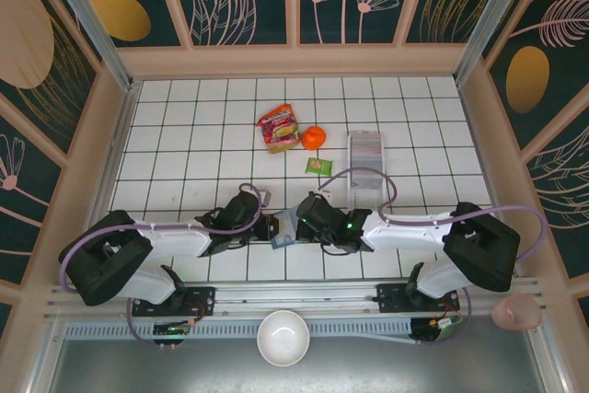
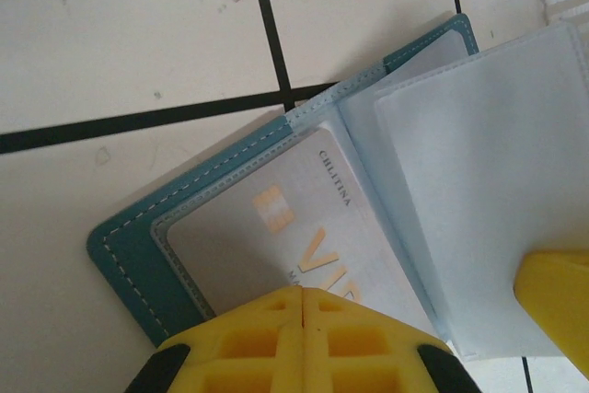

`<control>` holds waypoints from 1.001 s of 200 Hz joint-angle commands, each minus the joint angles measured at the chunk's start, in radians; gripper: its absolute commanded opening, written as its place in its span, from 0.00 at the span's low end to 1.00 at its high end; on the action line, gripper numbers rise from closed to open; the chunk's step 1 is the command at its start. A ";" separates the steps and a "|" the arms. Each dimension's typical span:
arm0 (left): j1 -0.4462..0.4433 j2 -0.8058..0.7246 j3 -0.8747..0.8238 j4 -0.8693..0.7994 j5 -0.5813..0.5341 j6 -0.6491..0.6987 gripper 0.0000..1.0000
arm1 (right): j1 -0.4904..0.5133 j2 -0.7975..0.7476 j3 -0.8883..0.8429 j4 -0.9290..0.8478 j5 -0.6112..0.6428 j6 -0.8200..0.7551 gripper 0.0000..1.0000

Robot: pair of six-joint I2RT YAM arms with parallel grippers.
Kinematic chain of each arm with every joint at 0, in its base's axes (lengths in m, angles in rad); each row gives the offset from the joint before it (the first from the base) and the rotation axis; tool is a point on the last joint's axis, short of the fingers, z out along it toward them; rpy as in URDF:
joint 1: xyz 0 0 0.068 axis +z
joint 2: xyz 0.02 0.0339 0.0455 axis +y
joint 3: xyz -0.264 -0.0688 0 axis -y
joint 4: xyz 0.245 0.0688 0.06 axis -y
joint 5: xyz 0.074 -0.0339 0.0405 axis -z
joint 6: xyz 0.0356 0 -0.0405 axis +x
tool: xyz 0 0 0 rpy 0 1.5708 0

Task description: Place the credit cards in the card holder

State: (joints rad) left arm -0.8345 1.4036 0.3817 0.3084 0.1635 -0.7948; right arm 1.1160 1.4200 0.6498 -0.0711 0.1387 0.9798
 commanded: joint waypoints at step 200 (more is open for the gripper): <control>-0.003 -0.053 -0.029 -0.025 -0.052 -0.015 0.11 | 0.010 0.127 0.022 0.264 -0.177 -0.048 0.18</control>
State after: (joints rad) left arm -0.8345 1.3769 0.3649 0.3023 0.1291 -0.7933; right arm 1.1202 1.5257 0.6563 0.1539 -0.0288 0.9230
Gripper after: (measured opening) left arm 0.099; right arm 0.163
